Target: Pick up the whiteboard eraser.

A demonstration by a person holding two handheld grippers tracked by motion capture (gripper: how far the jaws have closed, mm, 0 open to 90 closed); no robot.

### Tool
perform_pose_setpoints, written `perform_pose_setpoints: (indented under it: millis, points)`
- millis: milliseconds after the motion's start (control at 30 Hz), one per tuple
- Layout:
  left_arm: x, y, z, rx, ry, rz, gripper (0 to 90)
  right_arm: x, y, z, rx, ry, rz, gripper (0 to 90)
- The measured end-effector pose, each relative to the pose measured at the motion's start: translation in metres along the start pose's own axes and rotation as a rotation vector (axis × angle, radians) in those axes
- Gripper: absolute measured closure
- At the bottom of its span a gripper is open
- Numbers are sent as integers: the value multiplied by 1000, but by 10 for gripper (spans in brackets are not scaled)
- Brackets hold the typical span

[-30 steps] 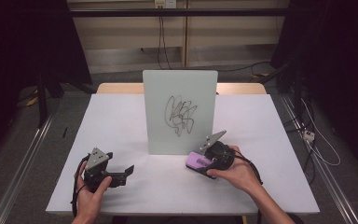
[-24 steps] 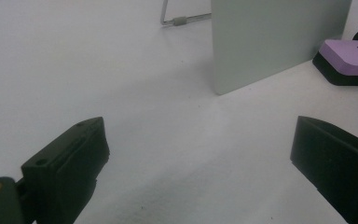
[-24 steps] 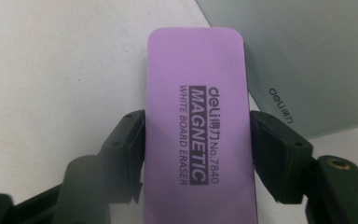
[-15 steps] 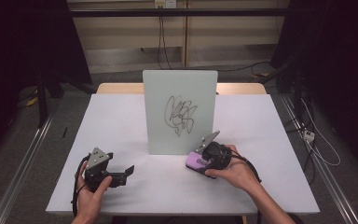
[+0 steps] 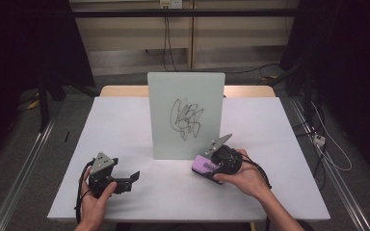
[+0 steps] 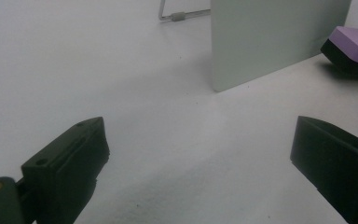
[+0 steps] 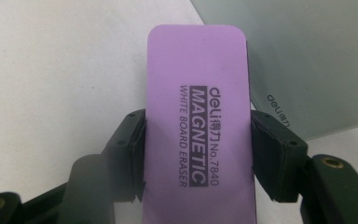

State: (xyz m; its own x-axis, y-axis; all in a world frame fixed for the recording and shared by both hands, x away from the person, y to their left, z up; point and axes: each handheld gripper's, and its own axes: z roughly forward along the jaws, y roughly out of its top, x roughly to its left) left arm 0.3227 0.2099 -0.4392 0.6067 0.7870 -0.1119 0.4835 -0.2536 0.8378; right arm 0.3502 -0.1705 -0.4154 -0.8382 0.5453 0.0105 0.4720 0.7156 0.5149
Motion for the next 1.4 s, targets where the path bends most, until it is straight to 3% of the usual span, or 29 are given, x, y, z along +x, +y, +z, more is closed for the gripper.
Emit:
perform_pose_setpoints:
  millis: [300,500,600,833,1133,1400]
  points:
    - [6,-2,-4,-3,2,-26,43,3,-6,-5,-79,-26,18,413]
    - [7,-2,-7,-7,4,-26,43,4,-7,-10,-121,-36,41,413]
    - [7,-1,-5,-2,8,-17,43,2,-8,-9,-124,-18,68,413]
    - [5,-4,-2,14,-1,-16,44,0,-6,-16,-207,-30,81,413]
    - [5,-6,-6,10,8,-12,44,0,-4,-21,-284,-40,64,414]
    - [6,-5,-5,19,4,-19,44,3,-4,-31,-344,-78,50,414]
